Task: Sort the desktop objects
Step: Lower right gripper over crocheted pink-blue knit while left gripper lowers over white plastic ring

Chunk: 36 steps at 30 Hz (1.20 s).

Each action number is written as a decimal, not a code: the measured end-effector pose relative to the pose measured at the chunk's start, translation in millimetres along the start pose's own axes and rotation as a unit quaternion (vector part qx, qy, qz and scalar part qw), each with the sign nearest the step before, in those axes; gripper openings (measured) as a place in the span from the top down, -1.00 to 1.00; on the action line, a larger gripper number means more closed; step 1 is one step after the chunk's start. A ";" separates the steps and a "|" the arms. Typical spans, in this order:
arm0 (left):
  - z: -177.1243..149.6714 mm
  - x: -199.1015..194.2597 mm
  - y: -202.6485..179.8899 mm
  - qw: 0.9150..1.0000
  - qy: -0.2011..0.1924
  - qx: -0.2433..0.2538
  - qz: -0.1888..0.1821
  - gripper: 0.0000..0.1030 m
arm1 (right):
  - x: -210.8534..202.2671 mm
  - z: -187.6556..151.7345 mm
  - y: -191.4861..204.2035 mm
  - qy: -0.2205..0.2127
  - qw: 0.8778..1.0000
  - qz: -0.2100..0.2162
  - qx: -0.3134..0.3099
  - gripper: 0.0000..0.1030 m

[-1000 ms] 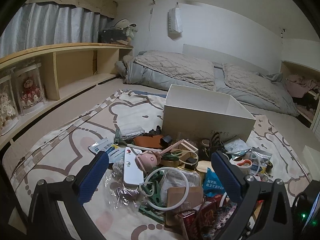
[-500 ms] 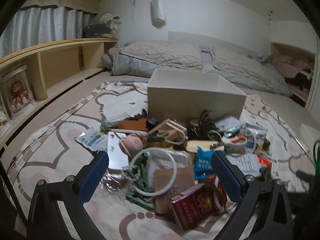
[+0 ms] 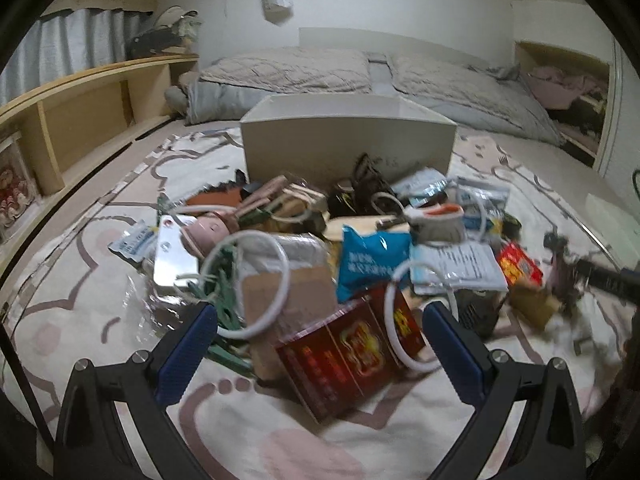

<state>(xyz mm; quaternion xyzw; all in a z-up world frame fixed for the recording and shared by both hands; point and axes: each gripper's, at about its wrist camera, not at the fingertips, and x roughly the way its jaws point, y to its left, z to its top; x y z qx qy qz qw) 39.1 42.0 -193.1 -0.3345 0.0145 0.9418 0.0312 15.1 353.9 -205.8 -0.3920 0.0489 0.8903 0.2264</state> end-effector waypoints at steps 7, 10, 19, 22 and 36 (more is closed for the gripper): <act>-11.0 15.2 -7.6 1.000 0.024 0.009 0.008 -1.00 | 4.7 5.0 -25.3 0.004 0.999 -0.029 0.036 -1.00; -14.6 22.1 -7.2 0.999 0.034 0.007 0.013 -1.00 | 6.1 5.0 -27.6 0.006 0.999 -0.027 0.041 -1.00; -33.5 40.0 -12.5 0.996 0.084 0.019 0.019 -1.00 | 4.1 3.5 -20.2 0.006 0.999 -0.015 0.030 -1.00; -39.2 36.0 -10.3 0.996 0.085 0.025 0.026 -1.00 | 4.8 2.4 -20.0 0.011 0.999 -0.012 0.031 -1.00; -62.1 7.3 13.5 0.993 0.103 0.040 0.044 -1.00 | 1.8 2.9 -17.6 0.007 0.999 0.015 0.035 -1.00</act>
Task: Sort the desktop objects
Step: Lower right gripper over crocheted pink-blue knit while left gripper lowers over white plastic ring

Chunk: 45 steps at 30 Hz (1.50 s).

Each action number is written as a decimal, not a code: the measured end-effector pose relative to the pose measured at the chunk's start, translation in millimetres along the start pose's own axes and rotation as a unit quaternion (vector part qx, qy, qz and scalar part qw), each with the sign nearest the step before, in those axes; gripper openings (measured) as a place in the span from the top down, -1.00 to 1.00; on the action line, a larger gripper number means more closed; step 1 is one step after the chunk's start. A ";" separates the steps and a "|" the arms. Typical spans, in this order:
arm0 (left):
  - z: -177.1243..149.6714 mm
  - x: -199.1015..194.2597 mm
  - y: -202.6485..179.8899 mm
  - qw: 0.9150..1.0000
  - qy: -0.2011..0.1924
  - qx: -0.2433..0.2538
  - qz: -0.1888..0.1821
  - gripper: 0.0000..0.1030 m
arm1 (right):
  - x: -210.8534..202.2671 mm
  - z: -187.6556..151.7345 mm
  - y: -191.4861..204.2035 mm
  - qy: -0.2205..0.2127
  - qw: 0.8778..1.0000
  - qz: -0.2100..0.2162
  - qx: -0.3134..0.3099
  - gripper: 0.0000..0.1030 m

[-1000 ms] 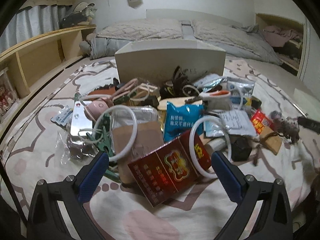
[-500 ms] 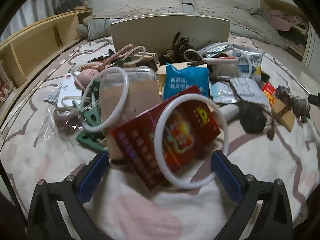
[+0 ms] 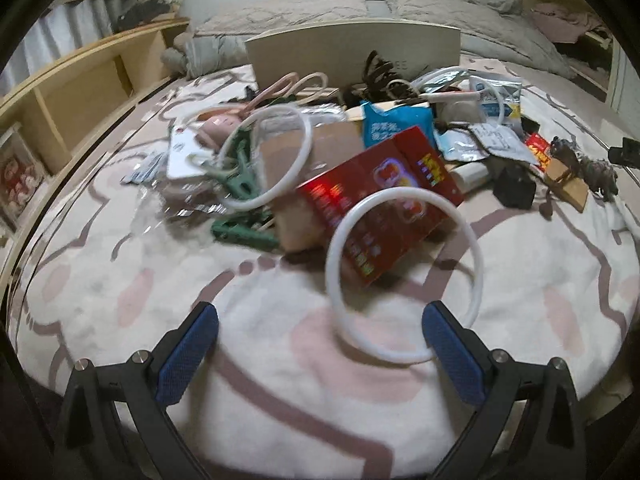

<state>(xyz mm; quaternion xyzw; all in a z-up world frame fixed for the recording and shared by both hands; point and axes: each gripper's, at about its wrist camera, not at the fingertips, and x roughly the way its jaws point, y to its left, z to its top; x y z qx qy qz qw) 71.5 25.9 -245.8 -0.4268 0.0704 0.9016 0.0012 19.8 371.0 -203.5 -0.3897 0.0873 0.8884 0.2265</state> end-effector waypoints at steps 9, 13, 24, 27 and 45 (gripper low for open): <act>-5.9 -15.9 23.3 0.998 -0.009 -0.063 -0.019 -1.00 | -2.6 -0.3 19.0 -0.007 0.997 0.072 -0.010 -1.00; -2.5 -34.7 17.9 0.995 -0.060 -0.065 -0.045 -1.00 | -0.3 1.7 34.4 -0.008 0.996 0.091 -0.016 -1.00; 3.1 -31.3 -17.0 0.994 -0.091 -0.021 -0.058 -1.00 | 18.9 1.0 84.0 -0.002 0.993 0.061 -0.106 -1.00; 2.3 -24.7 -24.2 0.995 -0.087 -0.015 -0.040 -1.00 | 26.0 -0.1 78.0 0.008 0.994 0.038 -0.102 -1.00; -3.0 8.6 -19.8 0.998 -0.053 -0.033 -0.004 -1.00 | 41.7 -18.0 47.5 0.055 0.996 0.062 -0.031 -1.00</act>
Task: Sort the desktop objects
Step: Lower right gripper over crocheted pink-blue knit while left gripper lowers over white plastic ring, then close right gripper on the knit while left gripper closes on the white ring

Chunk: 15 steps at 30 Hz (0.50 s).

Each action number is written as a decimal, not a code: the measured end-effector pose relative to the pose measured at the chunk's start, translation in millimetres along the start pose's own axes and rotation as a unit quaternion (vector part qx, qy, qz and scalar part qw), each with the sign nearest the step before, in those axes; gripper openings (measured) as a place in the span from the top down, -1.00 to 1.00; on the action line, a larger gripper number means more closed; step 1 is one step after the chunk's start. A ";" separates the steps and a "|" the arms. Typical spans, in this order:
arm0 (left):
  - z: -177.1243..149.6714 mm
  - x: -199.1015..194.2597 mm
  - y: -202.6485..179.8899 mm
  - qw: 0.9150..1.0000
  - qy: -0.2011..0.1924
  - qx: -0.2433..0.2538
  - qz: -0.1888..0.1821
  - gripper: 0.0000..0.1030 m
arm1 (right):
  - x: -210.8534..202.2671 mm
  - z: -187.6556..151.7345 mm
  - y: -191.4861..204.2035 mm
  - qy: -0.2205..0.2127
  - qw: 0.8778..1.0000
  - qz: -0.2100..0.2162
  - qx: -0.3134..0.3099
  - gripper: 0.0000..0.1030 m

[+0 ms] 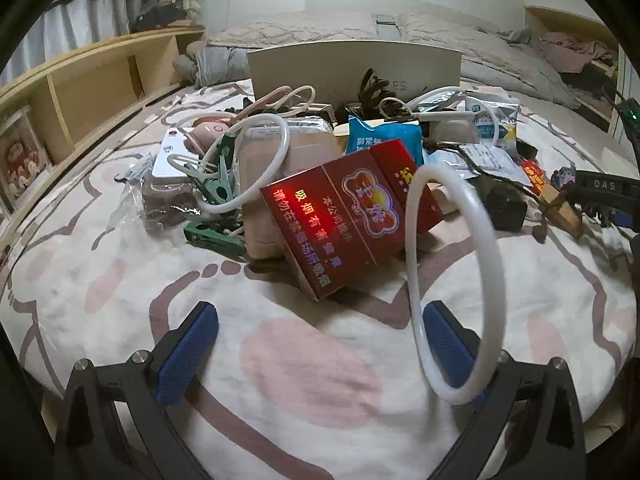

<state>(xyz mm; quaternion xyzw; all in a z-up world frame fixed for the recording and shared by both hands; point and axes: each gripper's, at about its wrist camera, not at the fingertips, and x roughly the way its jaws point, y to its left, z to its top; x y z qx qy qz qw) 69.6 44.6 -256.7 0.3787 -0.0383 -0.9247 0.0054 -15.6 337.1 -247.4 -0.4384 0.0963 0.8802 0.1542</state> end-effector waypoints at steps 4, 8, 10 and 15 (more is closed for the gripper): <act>1.3 -2.0 0.0 1.000 -0.001 -0.002 -0.005 -1.00 | -3.2 1.2 5.8 -0.007 1.000 0.028 -0.008 -1.00; 6.2 -12.0 -0.3 0.999 -0.023 -0.006 -0.024 -1.00 | -6.1 3.3 8.9 -0.004 0.998 0.060 0.002 -1.00; 8.4 -19.0 -1.4 0.999 -0.038 -0.004 -0.029 -1.00 | -4.6 3.4 9.8 0.005 0.999 0.048 0.013 -1.00; 11.0 -30.1 -3.4 0.997 -0.060 0.002 -0.049 -1.00 | -3.7 2.3 14.7 0.008 0.999 0.033 0.002 -0.83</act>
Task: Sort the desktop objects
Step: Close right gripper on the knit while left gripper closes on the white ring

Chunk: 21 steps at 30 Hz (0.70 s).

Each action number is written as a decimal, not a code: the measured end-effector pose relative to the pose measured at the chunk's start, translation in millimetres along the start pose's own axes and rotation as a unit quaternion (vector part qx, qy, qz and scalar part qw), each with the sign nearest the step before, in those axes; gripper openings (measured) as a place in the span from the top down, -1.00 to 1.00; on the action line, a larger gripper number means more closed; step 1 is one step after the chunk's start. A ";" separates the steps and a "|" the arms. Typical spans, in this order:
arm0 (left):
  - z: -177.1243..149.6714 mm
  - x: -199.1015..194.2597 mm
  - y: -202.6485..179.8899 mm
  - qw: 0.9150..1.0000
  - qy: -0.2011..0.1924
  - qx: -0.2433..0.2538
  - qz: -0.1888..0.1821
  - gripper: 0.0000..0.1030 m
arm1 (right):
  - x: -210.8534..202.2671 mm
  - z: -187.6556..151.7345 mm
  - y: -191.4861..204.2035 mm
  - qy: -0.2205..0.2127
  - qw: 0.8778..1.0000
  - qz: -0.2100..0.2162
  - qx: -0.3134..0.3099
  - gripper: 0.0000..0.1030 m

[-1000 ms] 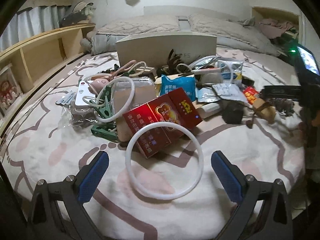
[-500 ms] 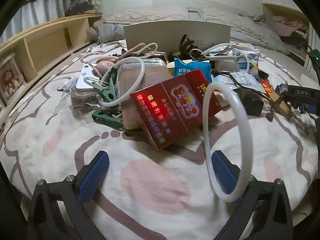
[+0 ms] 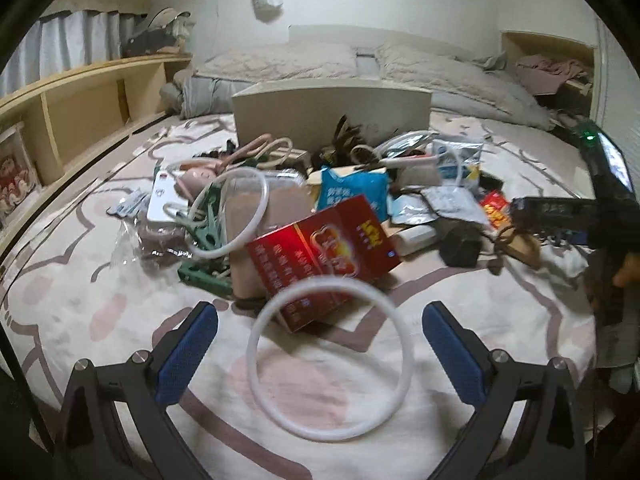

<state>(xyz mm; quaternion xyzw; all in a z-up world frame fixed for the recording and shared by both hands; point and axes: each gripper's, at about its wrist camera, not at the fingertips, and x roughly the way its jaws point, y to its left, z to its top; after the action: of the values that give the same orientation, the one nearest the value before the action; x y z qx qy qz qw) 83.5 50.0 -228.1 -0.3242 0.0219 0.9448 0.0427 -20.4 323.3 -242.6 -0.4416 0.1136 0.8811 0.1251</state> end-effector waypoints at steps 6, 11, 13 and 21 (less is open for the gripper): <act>-0.1 -2.4 -6.6 1.000 -0.005 0.018 -0.004 -1.00 | -1.9 -0.3 0.1 0.000 1.000 0.003 -0.011 -0.05; -4.9 1.8 -8.5 1.000 0.008 0.029 -0.001 -1.00 | -3.5 -1.3 1.1 0.003 1.000 0.019 -0.008 0.30; -6.2 2.6 -9.0 0.999 0.012 0.029 -0.002 -1.00 | -3.9 -1.4 1.2 0.003 1.000 0.023 -0.008 0.35; -8.9 14.2 -4.1 0.999 0.045 0.010 -0.005 -1.00 | -7.6 -4.1 4.4 0.001 0.999 0.037 -0.016 0.68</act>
<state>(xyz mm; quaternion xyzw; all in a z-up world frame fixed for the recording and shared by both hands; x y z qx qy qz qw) 78.1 54.4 -243.9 -0.3656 0.0317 0.9289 0.0499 -14.3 317.0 -238.5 -0.4402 0.1160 0.8863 0.0856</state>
